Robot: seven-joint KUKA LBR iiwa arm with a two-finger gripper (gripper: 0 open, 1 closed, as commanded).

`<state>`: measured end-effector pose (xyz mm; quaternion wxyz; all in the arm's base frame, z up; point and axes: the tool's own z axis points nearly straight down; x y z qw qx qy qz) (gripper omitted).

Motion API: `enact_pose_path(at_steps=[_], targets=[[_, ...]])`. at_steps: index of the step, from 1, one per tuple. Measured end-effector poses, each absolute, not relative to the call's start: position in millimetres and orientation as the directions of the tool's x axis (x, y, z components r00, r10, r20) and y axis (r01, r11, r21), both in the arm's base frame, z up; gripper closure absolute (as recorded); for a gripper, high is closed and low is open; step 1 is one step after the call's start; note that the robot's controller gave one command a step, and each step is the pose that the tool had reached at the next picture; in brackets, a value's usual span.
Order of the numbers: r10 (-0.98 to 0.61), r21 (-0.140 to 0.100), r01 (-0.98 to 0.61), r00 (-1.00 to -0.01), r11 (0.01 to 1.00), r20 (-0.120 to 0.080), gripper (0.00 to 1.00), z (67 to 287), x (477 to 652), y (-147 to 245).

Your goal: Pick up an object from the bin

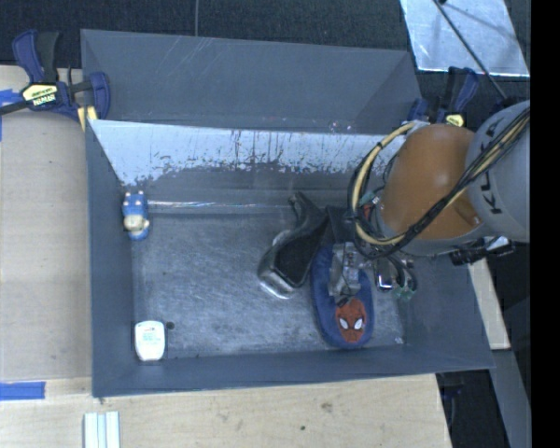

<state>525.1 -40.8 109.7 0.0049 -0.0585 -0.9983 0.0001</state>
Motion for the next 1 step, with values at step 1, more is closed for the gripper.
enact_pose_path(at_steps=[1], targets=[[0.114, 0.000, 0.114, -0.993, 0.993, -0.003, 0.00, 114.0, 529.8, -40.5]])
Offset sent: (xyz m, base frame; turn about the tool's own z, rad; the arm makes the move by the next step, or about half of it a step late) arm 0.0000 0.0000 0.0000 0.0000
